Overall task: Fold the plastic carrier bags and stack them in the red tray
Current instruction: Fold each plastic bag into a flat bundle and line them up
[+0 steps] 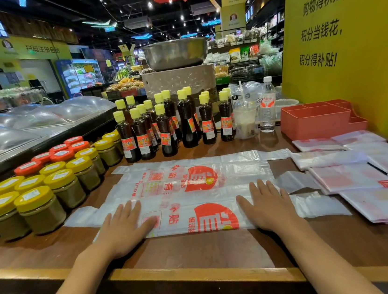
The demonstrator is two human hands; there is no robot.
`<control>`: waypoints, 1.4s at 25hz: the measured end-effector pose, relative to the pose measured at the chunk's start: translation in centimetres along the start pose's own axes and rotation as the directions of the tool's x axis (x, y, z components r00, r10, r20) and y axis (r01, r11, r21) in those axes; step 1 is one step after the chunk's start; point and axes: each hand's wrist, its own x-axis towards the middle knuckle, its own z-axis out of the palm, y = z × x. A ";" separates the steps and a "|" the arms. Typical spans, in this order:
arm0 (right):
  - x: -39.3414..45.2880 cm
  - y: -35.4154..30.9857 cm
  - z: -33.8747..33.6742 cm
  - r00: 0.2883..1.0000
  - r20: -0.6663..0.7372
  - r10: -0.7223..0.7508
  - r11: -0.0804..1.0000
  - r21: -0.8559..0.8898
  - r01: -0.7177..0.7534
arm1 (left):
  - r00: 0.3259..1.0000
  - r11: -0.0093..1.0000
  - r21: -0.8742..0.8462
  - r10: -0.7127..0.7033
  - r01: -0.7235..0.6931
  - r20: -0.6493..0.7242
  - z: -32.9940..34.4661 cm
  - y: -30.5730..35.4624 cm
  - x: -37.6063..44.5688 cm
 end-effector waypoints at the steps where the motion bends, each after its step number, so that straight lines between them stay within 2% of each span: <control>1: 0.2 0.1 -0.1 1.000 -0.010 0.027 1.000 0.008 -0.027 | 1.000 1.000 -0.009 -0.016 0.016 -0.004 0.1 -0.7 -0.1; 6: 0.6 1.3 -0.1 0.986 -0.057 0.154 0.988 0.026 -0.153 | 0.996 0.996 -0.063 -0.072 0.068 -0.052 0.3 -1.0 -0.2; 9: 0.7 1.2 -0.5 0.974 -0.161 0.160 0.986 0.075 -0.149 | 0.989 0.995 -0.069 -0.080 0.072 -0.124 0.2 -0.9 -0.2; 11: 0.4 0.7 -1.1 0.951 -0.308 0.022 0.994 0.112 0.014 | 0.980 0.997 -0.073 -0.016 0.002 -0.200 0.2 -0.9 -0.4; 13: -0.5 -0.4 -1.9 0.906 -0.365 -0.213 0.925 0.225 0.308 | 0.943 0.972 -0.126 0.153 -0.197 -0.295 0.2 -0.6 -0.9; 14: -1.3 -1.2 -2.1 0.896 -0.314 -0.314 0.866 0.291 0.406 | 0.917 0.938 -0.175 0.233 -0.300 -0.324 0.1 -0.4 -1.2; 15: -2.1 -1.9 -2.1 0.893 -0.206 -0.400 0.833 0.324 0.447 | 0.905 0.909 -0.213 0.282 -0.359 -0.319 0.0 0.0 -1.5; 17: -2.8 -2.6 -1.8 0.872 0.006 -0.489 0.834 0.296 0.466 | 0.919 0.894 -0.249 0.320 -0.373 -0.229 -0.1 0.2 -2.0; 18: -2.8 -2.6 -1.7 0.866 0.054 -0.497 0.838 0.288 0.464 | 0.925 0.897 -0.245 0.326 -0.368 -0.196 -0.1 0.3 -2.1; 21: -2.8 -2.3 -2.0 0.880 0.017 -0.474 0.841 0.306 0.447 | 0.928 0.909 -0.207 0.330 -0.362 -0.173 -0.4 0.4 -2.4; 25: -3.7 -3.2 -2.1 0.844 -0.044 -0.534 0.843 0.052 0.535 | 0.926 0.919 -0.150 0.339 -0.364 -0.164 -0.8 0.6 -2.7; 29: -4.1 -4.2 -2.3 0.806 -0.098 -0.584 0.812 -0.095 0.576 | 0.935 0.932 -0.078 0.348 -0.353 -0.073 -2.2 1.2 -3.0; 33: -3.6 -4.1 -2.0 0.806 -0.124 -0.579 0.816 -0.088 0.572 | 0.919 0.919 0.031 0.393 -0.392 -0.037 -3.7 2.0 -2.8; 35: -3.8 -3.5 -2.1 0.824 -0.092 -0.559 0.829 -0.052 0.557 | 0.923 0.923 0.060 0.383 -0.381 -0.030 -3.6 2.4 -2.8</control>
